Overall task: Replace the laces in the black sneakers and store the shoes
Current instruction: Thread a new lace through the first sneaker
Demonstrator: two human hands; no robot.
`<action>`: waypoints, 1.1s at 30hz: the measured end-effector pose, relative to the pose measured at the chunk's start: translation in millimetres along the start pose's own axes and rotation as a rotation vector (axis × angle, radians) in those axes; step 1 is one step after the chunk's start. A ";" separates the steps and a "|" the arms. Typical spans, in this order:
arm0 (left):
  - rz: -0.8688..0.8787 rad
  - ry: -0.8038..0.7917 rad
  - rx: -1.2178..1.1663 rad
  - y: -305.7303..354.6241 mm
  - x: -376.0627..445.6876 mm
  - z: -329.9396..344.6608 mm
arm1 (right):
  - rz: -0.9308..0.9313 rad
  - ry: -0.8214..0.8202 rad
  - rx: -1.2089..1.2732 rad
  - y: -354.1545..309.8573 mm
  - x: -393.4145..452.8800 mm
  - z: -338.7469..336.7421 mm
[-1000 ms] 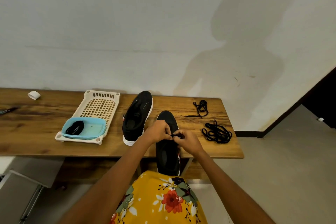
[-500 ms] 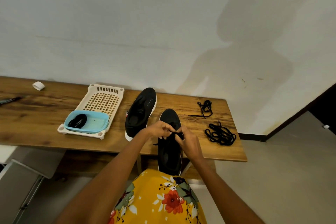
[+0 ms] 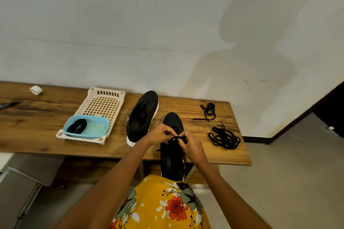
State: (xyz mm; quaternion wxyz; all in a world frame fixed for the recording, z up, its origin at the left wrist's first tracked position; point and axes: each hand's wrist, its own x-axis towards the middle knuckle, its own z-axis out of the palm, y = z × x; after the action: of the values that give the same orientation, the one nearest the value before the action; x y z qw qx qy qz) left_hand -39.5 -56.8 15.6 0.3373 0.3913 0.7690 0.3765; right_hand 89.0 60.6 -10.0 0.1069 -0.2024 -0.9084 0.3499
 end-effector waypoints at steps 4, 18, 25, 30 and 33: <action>0.007 0.092 0.073 -2.7 2.1 6.9 | -0.003 -0.017 0.022 1.7 1.7 -1.9; -0.414 0.462 -0.810 -12.2 -5.6 21.9 | -0.012 0.002 0.068 -1.0 -3.7 -1.5; -0.262 0.161 -0.247 -17.3 -38.8 19.9 | 0.075 -0.030 -0.001 -11.0 -1.4 -3.0; -0.154 0.154 -0.051 -15.7 -43.1 17.9 | 0.127 0.001 -0.073 -18.4 -2.3 -0.7; -0.093 0.203 -0.037 -10.8 -45.9 17.6 | 0.130 0.014 -0.111 -20.4 -3.6 0.8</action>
State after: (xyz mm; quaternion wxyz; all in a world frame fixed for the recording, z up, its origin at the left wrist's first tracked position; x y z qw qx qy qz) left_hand -7.5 -94.9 8.2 0.2818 0.3089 0.8094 0.4123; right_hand 85.9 44.8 3.1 0.0787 -0.2690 -0.9106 0.3038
